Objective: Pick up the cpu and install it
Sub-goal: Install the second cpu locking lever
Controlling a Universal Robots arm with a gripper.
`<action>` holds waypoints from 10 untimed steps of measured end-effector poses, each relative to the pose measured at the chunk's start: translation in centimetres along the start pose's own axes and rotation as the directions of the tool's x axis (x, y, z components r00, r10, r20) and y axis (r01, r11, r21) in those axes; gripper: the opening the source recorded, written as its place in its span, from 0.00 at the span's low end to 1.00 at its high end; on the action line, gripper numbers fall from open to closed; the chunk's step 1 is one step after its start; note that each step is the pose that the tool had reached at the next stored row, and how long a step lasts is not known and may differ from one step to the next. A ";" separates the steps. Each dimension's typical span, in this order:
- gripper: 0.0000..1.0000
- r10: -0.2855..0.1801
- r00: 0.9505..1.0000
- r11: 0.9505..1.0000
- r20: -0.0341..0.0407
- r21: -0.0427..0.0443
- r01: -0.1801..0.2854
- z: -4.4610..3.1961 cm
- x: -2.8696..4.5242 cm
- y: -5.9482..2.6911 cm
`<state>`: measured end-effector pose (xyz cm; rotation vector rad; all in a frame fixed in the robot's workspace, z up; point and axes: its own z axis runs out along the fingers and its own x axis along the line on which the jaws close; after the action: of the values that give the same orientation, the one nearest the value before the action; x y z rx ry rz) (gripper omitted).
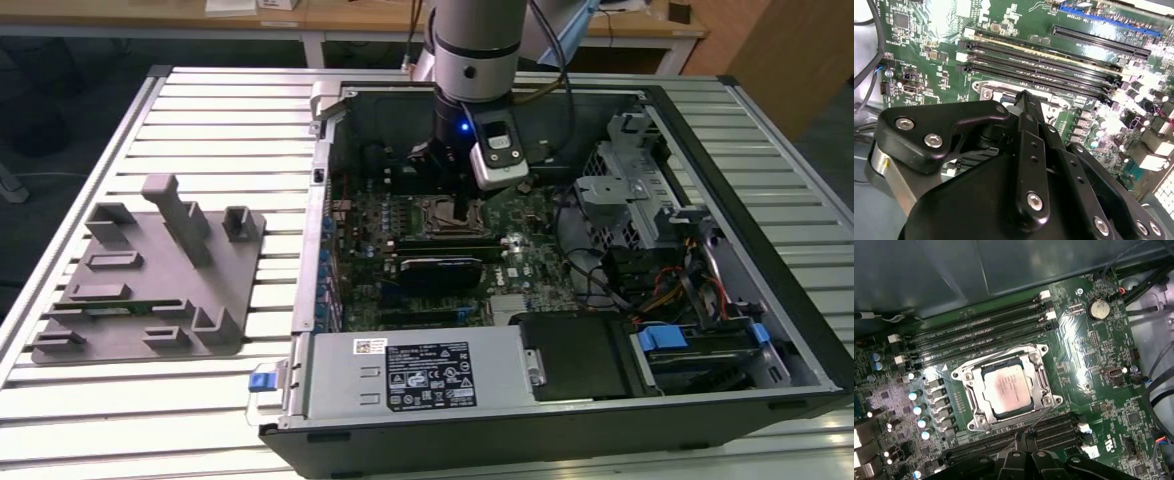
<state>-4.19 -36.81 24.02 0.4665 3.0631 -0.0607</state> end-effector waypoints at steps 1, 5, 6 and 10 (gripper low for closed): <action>0.11 -0.001 1.000 1.000 0.000 0.000 0.001 0.04 0.00 -0.09; 0.11 -0.015 1.000 1.000 0.000 -0.003 0.015 0.24 0.08 -0.38; 0.11 -0.021 1.000 1.000 0.000 -0.004 0.021 0.29 0.10 -0.44; 0.11 -0.068 0.998 0.998 0.001 -0.006 0.068 0.40 0.15 -0.49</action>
<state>-4.46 -37.25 23.63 0.3623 3.0764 -0.0539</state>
